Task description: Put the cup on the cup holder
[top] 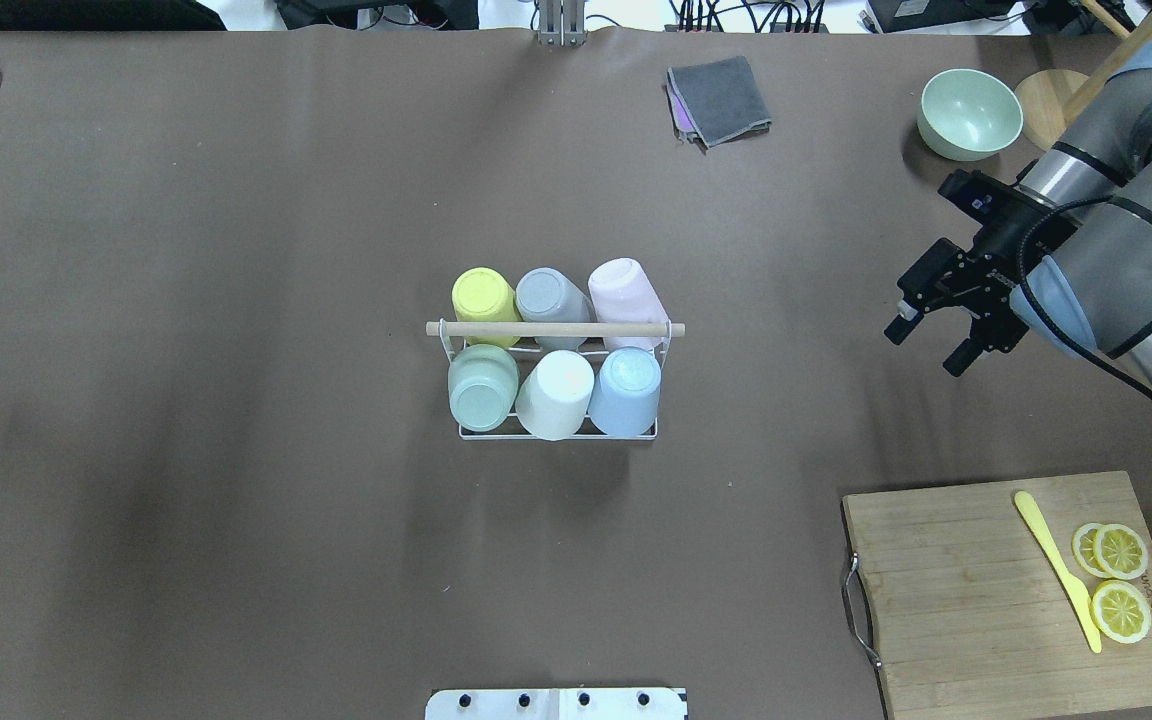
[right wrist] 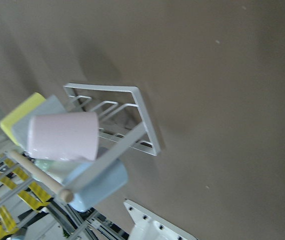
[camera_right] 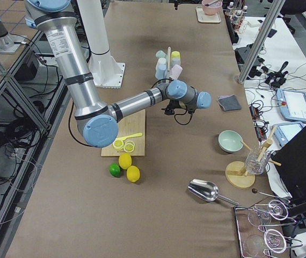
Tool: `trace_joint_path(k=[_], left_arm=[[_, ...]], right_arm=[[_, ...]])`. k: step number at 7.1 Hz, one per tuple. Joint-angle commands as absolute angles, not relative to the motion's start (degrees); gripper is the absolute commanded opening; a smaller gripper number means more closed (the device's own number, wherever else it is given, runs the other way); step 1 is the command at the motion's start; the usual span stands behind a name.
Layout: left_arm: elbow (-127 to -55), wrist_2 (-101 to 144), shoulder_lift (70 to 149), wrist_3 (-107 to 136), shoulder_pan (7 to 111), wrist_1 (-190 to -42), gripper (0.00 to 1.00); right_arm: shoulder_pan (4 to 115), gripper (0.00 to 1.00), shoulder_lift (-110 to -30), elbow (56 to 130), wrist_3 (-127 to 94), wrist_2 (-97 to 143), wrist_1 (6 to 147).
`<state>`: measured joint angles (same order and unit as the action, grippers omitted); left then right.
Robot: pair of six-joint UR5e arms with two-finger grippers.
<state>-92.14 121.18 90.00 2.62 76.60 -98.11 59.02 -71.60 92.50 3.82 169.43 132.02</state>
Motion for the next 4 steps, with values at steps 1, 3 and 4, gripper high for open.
trace_joint_path(k=[1,3,4], left_arm=[[-90.89,125.39,89.73,8.04,76.99,-98.69,0.97],[-89.83,129.02,89.56,8.26,76.99,-99.23,0.97],[-89.56,129.02,89.65,8.35,76.99,-99.66,0.97]], right_arm=[[61.42,1.00,-75.48,97.71,3.87,154.49,131.32],[65.89,1.00,-77.07,99.05,4.39,149.25,130.96],[68.44,1.00,-81.00,101.05,4.39,149.06,126.43]])
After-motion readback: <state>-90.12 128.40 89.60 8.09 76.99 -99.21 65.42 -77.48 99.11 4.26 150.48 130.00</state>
